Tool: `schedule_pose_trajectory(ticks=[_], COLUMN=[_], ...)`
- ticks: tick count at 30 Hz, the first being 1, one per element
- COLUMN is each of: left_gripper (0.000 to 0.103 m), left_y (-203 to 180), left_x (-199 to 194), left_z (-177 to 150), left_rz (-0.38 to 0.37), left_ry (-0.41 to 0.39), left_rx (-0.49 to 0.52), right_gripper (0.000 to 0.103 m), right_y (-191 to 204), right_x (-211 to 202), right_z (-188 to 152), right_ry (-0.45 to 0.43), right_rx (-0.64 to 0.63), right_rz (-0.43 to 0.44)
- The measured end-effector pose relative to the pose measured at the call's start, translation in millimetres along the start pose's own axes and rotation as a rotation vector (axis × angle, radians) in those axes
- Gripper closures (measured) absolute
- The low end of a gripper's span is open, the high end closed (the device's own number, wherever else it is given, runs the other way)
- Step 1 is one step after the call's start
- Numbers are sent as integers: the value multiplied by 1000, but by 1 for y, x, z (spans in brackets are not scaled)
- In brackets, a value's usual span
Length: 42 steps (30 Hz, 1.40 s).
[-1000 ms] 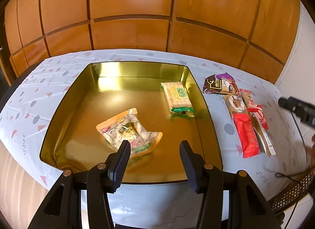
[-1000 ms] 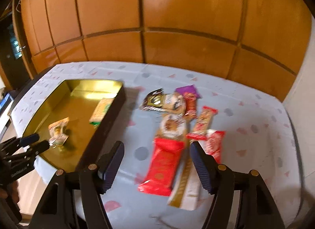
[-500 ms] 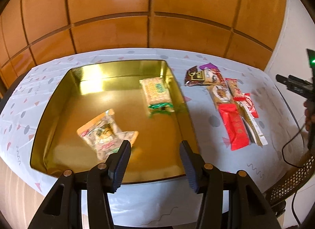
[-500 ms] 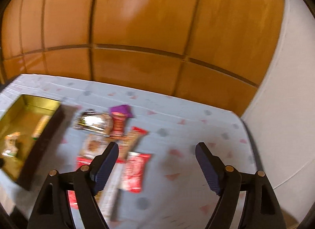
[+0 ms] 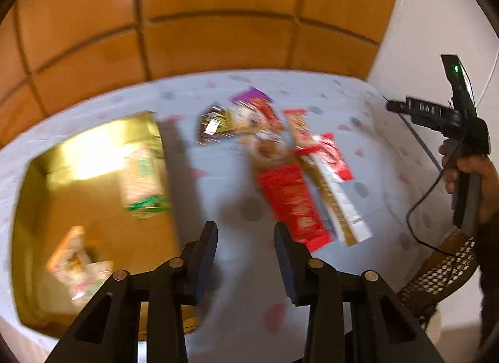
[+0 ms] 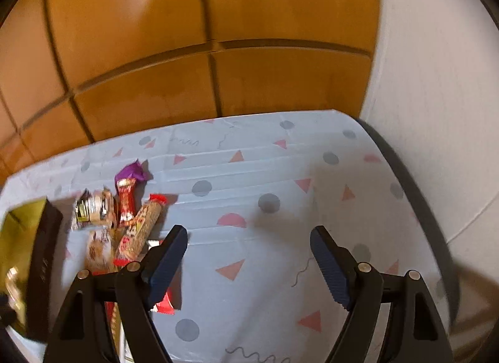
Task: Organize snacks
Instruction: 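Grasp the red cake pack from the pile with the left gripper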
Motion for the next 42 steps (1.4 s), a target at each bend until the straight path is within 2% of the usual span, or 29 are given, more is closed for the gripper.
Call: schedule_pose_trajectory(ticks=[4, 6, 7, 8, 11, 17, 19, 21, 23, 26, 28, 30, 33, 36, 40, 42], left_gripper=[62, 51, 41, 38, 38, 38, 39, 46, 60, 63, 63, 63, 63, 63, 63, 63], left_y=[-19, -29, -32, -33, -37, -47, -47, -47, -44, -35, -34, -34, -33, -33, -32, -32], left_x=[29, 45, 52, 59, 83, 115, 117, 112, 105, 95, 87, 80, 76, 76, 76, 75], left_z=[11, 15, 14, 14, 14, 18, 17, 12, 6, -7, -16, -25, -30, -30, -31, -33], left_rz=[-14, -40, -46, -44, -32, -11, 19, 24, 15, 22, 25, 36, 34, 35, 20, 12], left_ry=[42, 68, 81, 95, 142, 177, 147, 126, 116, 109, 90, 61, 36, 22, 12, 8], left_rx=[15, 13, 9, -5, -15, 30, 66, 85, 93, 91, 110, 135, 118, 114, 104, 100], right_gripper=[20, 19, 19, 18, 17, 13, 13, 13, 13, 14, 22, 36, 44, 49, 49, 49], right_y=[-12, -12, -11, -9, -4, 5, 7, 9, 10, 13, 16, 20, 33, 46, 75, 85], right_x=[0, 0, 0, 0, -1, 0, 1, 2, 3, 5, 6, 8, 14, 16, 13, 10], right_z=[2, 2, 2, 1, 0, -2, -2, -3, -4, -5, -7, -11, -22, -34, -59, -68], right_ry=[12, 12, 13, 14, 18, 23, 26, 30, 35, 40, 48, 65, 112, 154, 256, 277], right_rx=[95, 104, 99, 94, 67, 24, 10, 0, -11, -33, -53, -82, -131, -175, -224, -247], right_rz=[28, 34, 38, 41, 48, 61, 60, 58, 55, 48, 45, 46, 77, 118, 266, 291])
Point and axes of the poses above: each gripper's, at about its wrist camera, not at the fingertips, and x roughly the way its jaws point, y to its left, z to its top, the point moved 9 cm from there along x, roughly the way its jaws point, and after that the axes turned 6 degrees about x, right-handed, at the moved point
